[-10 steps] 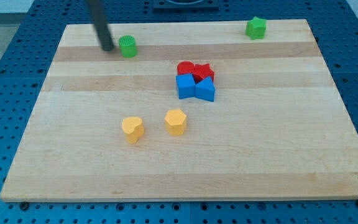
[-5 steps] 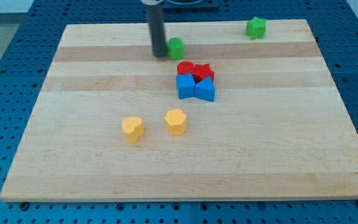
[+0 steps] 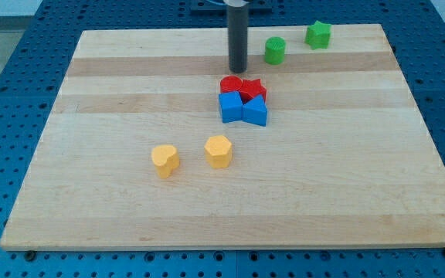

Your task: Place the green blocks towards the top right of the board

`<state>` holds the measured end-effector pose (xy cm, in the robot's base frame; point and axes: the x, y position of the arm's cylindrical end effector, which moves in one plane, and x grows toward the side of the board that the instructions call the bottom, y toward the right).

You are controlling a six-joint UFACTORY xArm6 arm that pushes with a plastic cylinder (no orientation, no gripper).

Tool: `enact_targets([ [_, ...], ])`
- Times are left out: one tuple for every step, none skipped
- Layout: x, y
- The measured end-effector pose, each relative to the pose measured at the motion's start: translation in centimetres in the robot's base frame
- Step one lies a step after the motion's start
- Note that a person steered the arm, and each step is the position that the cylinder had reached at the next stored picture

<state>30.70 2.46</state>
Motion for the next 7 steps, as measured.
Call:
enact_targets([
  [-1.4, 4.2],
  [-3.6, 7.7],
  [-3.4, 7.3],
  [-2.2, 1.7],
  [-3.7, -1.8],
  [-6.2, 0.3],
  [-6.4, 6.2],
])
